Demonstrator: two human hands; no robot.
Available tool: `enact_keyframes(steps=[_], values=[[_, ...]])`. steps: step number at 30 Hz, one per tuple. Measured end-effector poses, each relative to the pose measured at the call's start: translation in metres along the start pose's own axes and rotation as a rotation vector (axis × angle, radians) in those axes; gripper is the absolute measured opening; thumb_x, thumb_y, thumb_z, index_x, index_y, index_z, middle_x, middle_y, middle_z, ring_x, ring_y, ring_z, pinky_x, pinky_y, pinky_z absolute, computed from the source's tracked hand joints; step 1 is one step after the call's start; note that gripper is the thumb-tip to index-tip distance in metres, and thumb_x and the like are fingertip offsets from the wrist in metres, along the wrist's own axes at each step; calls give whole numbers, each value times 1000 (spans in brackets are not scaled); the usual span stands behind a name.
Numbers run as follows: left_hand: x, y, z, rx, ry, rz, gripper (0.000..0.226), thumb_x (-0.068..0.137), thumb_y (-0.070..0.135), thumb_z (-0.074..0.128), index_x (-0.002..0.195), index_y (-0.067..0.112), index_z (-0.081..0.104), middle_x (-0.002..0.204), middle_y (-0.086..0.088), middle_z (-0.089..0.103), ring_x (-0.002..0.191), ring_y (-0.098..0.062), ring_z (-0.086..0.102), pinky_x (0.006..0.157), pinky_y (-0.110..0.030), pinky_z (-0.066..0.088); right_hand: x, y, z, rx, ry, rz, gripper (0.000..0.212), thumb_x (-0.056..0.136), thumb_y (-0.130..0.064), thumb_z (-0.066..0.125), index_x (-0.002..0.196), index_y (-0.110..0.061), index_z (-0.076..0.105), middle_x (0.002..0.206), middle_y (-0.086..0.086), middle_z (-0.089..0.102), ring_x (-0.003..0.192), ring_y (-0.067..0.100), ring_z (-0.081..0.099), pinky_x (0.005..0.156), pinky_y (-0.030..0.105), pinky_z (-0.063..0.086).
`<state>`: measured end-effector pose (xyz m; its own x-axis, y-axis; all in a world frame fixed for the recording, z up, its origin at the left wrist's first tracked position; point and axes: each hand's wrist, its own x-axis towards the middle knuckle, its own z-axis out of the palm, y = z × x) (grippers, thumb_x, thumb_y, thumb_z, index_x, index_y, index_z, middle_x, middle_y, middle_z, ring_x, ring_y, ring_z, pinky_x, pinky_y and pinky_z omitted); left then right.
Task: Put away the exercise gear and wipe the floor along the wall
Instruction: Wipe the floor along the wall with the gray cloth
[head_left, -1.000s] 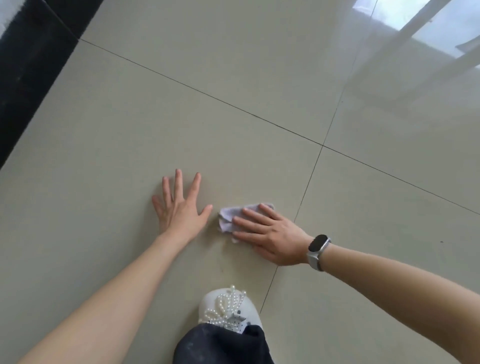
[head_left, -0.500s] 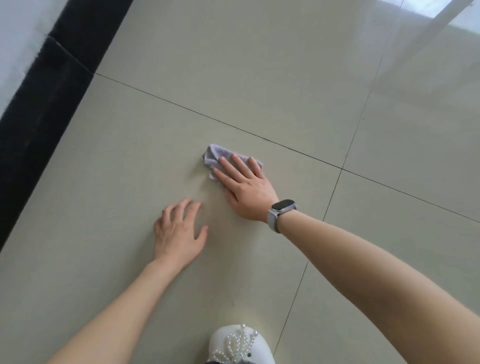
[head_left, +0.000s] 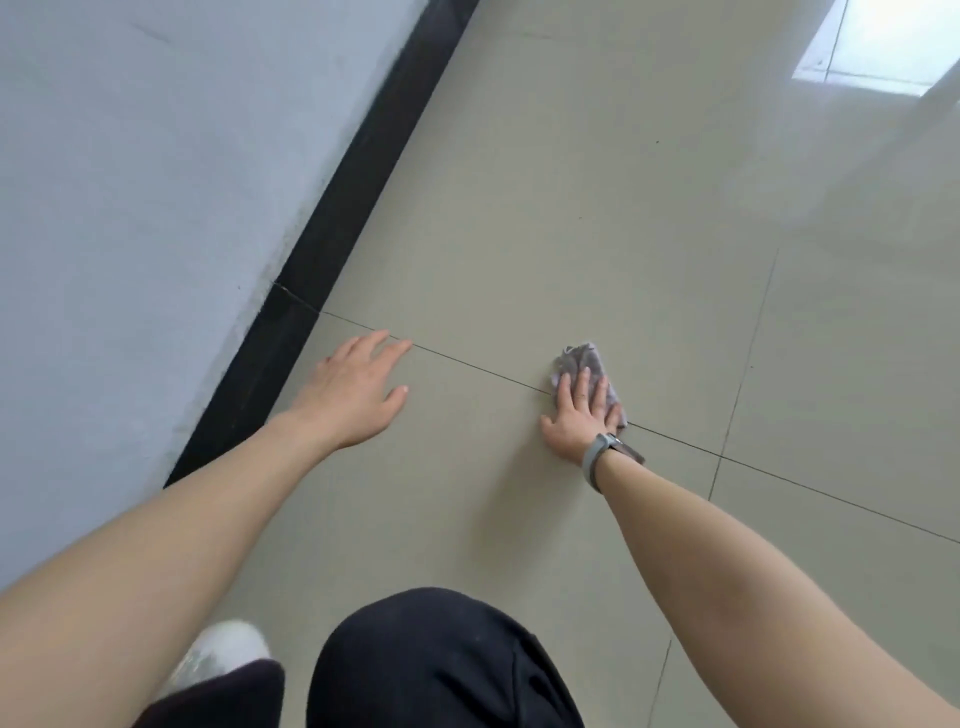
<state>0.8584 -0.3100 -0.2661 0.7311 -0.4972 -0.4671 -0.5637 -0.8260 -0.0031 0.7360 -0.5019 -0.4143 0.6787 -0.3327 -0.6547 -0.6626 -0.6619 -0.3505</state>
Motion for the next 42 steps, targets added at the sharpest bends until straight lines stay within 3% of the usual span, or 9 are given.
enact_keyframes(steps=[9,17,20,23,27,31,34,38,42], values=[[71,-21,-6,217,-119,300,59,95,39,36,147,25,12,157,-4,5,144,-22,8,115,-39,16,20,-13,-12,111,-34,131,61,95,-34,27,147,-28,-4,155,-3,-21,142,22,-21,116,42,-7],[158,-52,79,24,-120,178,75,93,53,30,145,25,-14,154,-2,-24,141,-24,-25,114,-51,-8,45,34,-42,-97,176,315,59,98,-38,20,147,-20,-8,156,4,-14,143,28,-17,117,40,-2],[183,-73,91,-70,-47,108,70,95,48,28,147,21,-10,155,-4,-21,141,-24,-24,113,-50,-11,47,28,-42,86,249,499,60,98,-33,24,147,-11,-5,156,12,-10,143,30,-12,117,41,-2],[202,-98,96,-151,64,128,54,97,35,26,148,21,12,158,-3,2,145,-21,-4,116,-45,1,67,-21,-21,214,370,586,62,98,-28,28,146,-8,-6,155,15,-13,143,31,-14,115,42,-7],[217,-120,100,-246,239,224,51,88,24,25,132,13,48,144,-9,42,135,-26,34,108,-45,23,95,-139,35,148,389,270,62,90,-34,17,147,-17,0,156,5,-11,143,25,-16,113,37,-16],[231,-136,93,-405,275,126,53,88,23,27,136,6,42,148,-15,33,140,-30,24,114,-45,17,107,-218,62,10,267,-220,61,82,-34,21,138,-21,40,151,2,31,142,26,21,115,42,4],[234,-137,91,-300,240,141,56,90,31,30,143,12,32,154,-11,21,144,-27,9,116,-44,4,106,-184,49,-71,259,-317,52,85,-32,28,133,-23,48,144,0,43,136,22,35,112,39,18],[235,-101,99,-195,177,264,63,87,43,29,146,23,20,157,-5,7,145,-24,-4,115,-42,-9,89,-68,11,81,440,165,54,93,-34,17,146,-24,16,157,0,4,144,16,-2,115,29,-5],[246,-74,100,-192,172,221,64,93,40,40,147,27,9,158,-5,-4,144,-25,-10,114,-48,-11,55,29,-31,303,494,779,53,98,-24,25,147,-17,5,157,7,-4,145,25,-5,117,41,-1]])
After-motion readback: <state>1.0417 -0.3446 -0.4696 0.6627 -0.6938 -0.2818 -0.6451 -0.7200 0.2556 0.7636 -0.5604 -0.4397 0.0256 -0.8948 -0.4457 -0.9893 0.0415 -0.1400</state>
